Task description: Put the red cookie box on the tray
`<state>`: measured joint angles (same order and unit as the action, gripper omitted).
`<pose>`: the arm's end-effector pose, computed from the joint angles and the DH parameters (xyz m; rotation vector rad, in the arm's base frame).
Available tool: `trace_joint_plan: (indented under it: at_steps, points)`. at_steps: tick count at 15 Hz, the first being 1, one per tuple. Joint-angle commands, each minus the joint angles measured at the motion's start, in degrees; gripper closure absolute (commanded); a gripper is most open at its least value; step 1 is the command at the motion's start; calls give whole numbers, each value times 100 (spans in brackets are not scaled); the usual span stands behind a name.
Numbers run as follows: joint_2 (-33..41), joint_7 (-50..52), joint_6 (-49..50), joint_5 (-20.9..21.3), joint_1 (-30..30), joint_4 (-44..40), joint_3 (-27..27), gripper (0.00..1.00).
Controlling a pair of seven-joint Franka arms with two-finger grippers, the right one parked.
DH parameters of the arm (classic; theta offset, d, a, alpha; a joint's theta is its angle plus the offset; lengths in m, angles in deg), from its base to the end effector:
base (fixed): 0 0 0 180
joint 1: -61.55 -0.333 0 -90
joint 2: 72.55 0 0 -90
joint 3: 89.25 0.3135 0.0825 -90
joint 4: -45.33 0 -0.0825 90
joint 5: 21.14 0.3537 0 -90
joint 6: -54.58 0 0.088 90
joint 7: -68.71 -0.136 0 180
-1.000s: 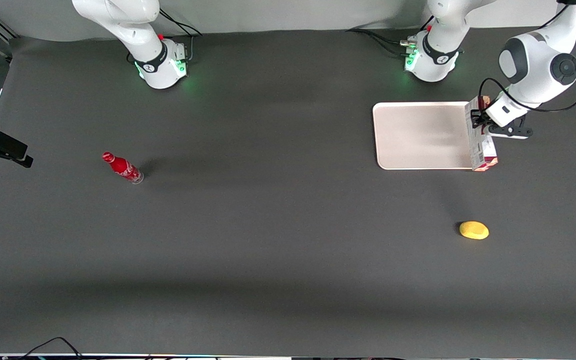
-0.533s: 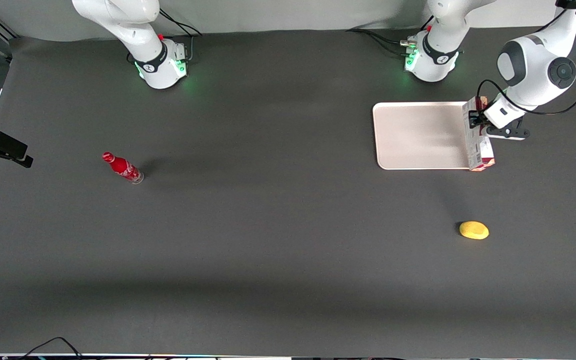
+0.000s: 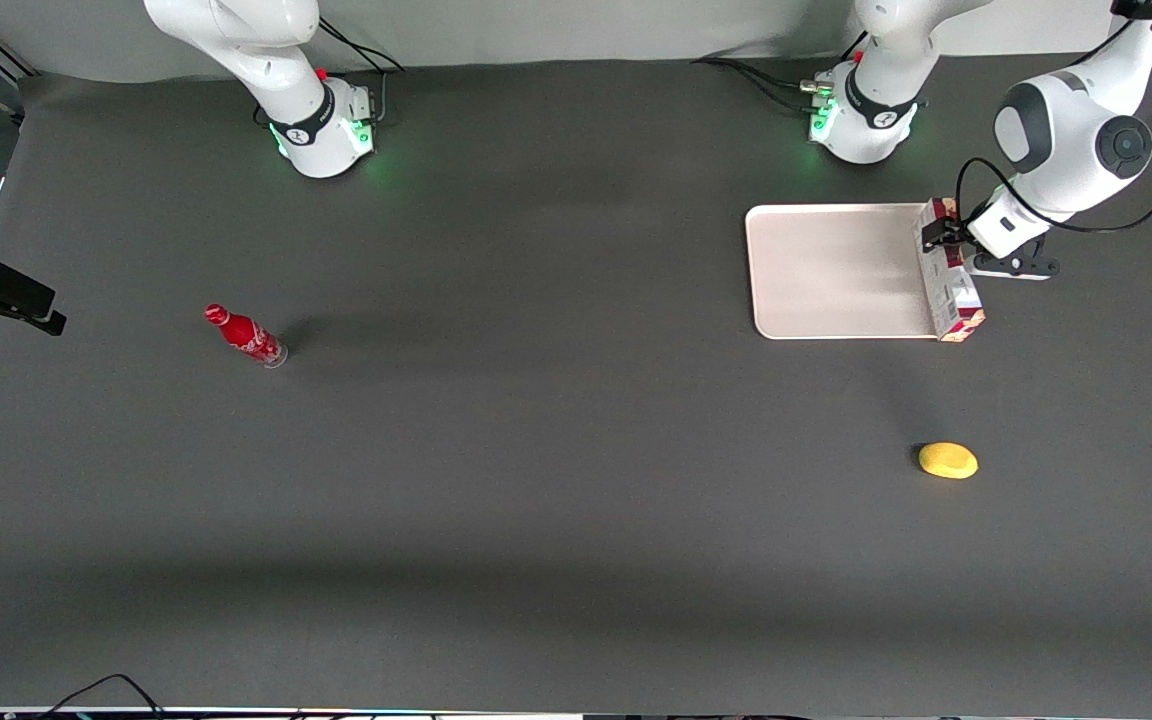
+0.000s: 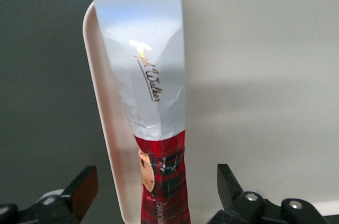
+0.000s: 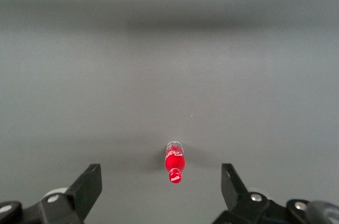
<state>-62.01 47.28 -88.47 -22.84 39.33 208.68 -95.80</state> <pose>0.3097 0.0894 0.2301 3.0795 -0.1103 -0.2531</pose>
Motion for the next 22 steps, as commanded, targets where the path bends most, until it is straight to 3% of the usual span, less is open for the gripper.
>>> trace_joint_plan:
  at_steps: [1,5,8,11,17,22]
  points:
    - [202,95,-180,-59,69,294,14,0]
    - [211,113,468,-59,69,-485,23,0]
    - [194,270,1882,-50,121,-1803,-12,0]
    - [159,481,2543,-59,130,-2884,-257,0]
    - [-1377,991,4266,20,165,-6364,-662,0]
    - [-1582,1027,4364,29,183,-6808,-909,0]
